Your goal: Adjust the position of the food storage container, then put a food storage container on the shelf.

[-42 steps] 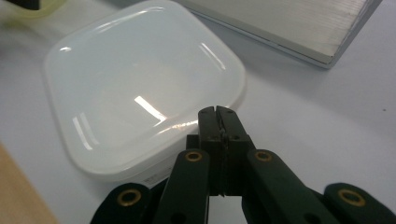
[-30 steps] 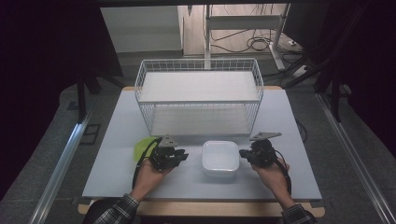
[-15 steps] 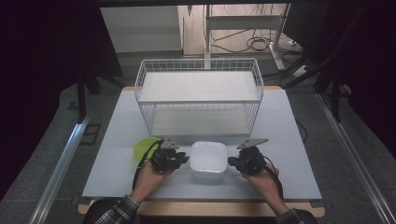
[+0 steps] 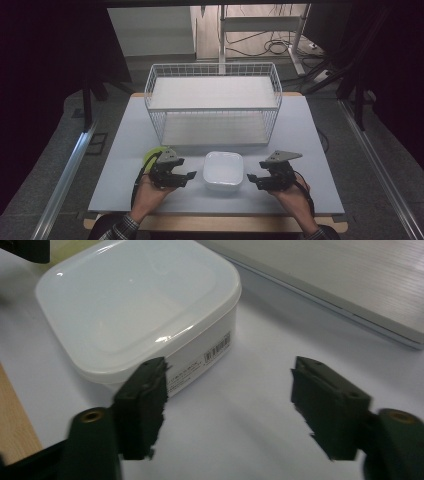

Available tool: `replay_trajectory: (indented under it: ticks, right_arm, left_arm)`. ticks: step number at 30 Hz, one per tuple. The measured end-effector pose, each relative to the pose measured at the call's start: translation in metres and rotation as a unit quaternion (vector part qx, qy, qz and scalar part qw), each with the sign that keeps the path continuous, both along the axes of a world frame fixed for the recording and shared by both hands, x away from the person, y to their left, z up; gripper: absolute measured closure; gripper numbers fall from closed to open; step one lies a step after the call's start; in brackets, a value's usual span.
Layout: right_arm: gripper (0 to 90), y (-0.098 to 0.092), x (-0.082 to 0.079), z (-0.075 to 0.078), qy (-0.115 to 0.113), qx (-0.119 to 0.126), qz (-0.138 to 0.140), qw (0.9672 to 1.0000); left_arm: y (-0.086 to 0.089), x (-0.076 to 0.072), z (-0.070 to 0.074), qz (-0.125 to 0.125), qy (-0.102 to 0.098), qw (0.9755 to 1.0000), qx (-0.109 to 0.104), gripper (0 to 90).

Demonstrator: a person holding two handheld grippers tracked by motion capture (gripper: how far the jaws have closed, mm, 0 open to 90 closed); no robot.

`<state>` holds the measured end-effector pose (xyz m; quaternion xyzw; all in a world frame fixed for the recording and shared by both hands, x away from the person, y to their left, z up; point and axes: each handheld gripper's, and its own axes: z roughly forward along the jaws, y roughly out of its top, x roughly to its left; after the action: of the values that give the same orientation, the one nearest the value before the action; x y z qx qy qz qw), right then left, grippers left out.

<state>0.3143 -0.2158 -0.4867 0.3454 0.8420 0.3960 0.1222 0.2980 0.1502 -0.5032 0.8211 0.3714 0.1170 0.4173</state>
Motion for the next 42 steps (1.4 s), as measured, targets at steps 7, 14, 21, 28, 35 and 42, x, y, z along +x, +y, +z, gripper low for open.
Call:
replay_trajectory:
  ticks: [7,14,21,28,35,42]
  right_arm:
    - [16.8,-0.001,0.001,-0.001,0.004,0.012,0.000,0.9999]
    - [12.7,-0.002,0.003,0.001,0.007,0.028,-0.002,0.9996]
    - [11.0,0.004,0.002,0.004,0.004,0.033,0.003,0.9995]
    - [4.4,0.014,0.005,0.006,0.018,0.040,0.007,0.9990]
    - [11.1,0.025,0.012,0.007,0.043,0.047,0.010,0.9979]
    - [20.4,0.035,0.019,-0.001,0.091,0.046,0.024,0.9944]
  left_arm:
    - [-0.003,-0.003,0.004,-0.006,-0.018,0.9998,-0.002,9.4]
    - [-0.010,-0.003,0.005,-0.039,-0.039,0.9983,-0.022,8.3]
    - [-0.022,0.003,0.010,-0.052,-0.026,0.9982,-0.009,9.1]
    - [-0.038,0.012,0.014,-0.058,-0.007,0.9983,-0.001,9.2]
    - [-0.045,0.023,0.010,-0.058,0.015,0.9982,-0.004,14.1]
    - [-0.047,0.032,0.002,-0.061,0.068,0.9949,-0.045,15.6]
